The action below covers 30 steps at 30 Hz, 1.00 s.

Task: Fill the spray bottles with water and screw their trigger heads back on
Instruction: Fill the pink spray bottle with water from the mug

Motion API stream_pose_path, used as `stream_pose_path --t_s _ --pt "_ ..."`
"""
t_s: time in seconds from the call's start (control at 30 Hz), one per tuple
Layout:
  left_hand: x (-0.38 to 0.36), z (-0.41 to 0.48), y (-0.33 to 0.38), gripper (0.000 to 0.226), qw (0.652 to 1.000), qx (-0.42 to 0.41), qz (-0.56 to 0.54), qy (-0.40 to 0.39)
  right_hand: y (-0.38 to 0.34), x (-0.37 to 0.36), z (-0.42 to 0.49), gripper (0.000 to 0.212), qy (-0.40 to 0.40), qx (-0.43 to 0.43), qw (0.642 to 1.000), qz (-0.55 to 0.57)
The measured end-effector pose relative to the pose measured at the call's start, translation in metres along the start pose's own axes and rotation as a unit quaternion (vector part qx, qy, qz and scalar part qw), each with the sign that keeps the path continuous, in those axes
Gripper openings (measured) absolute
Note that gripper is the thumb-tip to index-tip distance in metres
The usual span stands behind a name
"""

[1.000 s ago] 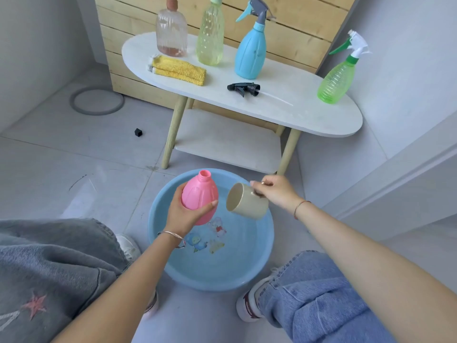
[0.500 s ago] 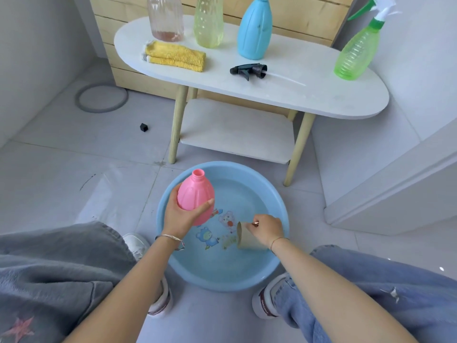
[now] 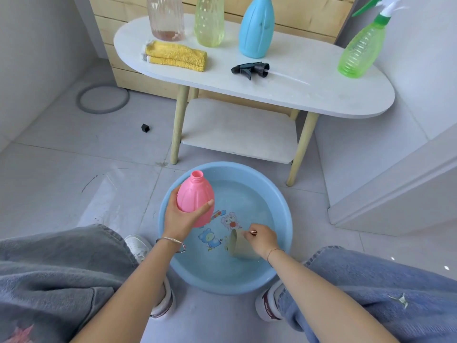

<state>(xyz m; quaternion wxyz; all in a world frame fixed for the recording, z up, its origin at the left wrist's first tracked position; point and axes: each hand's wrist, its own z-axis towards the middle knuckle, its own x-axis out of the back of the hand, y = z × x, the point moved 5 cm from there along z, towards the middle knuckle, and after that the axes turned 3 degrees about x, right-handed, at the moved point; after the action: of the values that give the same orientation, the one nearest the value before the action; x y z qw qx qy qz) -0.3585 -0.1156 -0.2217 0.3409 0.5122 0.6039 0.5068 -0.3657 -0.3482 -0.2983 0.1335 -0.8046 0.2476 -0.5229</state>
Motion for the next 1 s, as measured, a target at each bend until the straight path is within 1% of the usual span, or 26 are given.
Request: stream_pose_path --t_s 0.13,0.2,0.33,0.43,0.5,0.53,0.57,0.63,0.67,0.87,1.0 --pt "0.001 -0.001 0.002 0.072 1.0 0.0 0.001 0.005 0.01 0.012 -0.005 0.033 0.046 -0.051 0.987 0.146" --pt "0.001 -0.002 0.004 0.07 1.0 -0.004 0.0 0.009 0.011 0.024 -0.009 0.03 0.068 -0.054 0.977 0.196" --pt "0.0 -0.006 0.009 0.069 1.0 -0.008 -0.018 0.005 0.013 0.05 -0.017 0.033 0.108 -0.06 0.949 0.29" --pt "0.0 -0.009 0.011 0.07 1.0 -0.008 -0.023 0.002 0.002 0.073 -0.024 0.022 0.14 -0.063 0.926 0.345" --pt "-0.001 -0.012 0.014 0.07 1.0 -0.008 -0.024 -0.002 -0.007 0.09 -0.027 0.021 0.143 -0.063 0.91 0.385" --pt "-0.003 -0.014 0.016 0.07 1.0 -0.011 -0.024 -0.004 -0.012 0.1 -0.029 0.017 0.146 -0.059 0.903 0.4" --pt "-0.003 -0.015 0.019 0.069 1.0 -0.013 -0.025 -0.005 -0.017 0.111 -0.031 0.017 0.15 -0.055 0.897 0.412" --pt "-0.004 -0.02 0.024 0.068 0.999 -0.021 -0.031 -0.005 -0.026 0.133 -0.033 0.026 0.162 -0.034 0.885 0.436" --pt "-0.005 -0.021 0.025 0.067 0.999 -0.022 -0.033 -0.007 -0.031 0.143 -0.034 0.026 0.164 -0.022 0.881 0.444" --pt "-0.013 -0.027 0.038 0.073 0.998 -0.041 -0.04 -0.033 -0.066 0.203 -0.049 0.027 0.153 0.051 0.876 0.455" --pt "-0.021 -0.031 0.044 0.084 0.996 -0.056 -0.03 -0.06 -0.086 0.232 -0.065 0.045 0.137 0.106 0.879 0.443"
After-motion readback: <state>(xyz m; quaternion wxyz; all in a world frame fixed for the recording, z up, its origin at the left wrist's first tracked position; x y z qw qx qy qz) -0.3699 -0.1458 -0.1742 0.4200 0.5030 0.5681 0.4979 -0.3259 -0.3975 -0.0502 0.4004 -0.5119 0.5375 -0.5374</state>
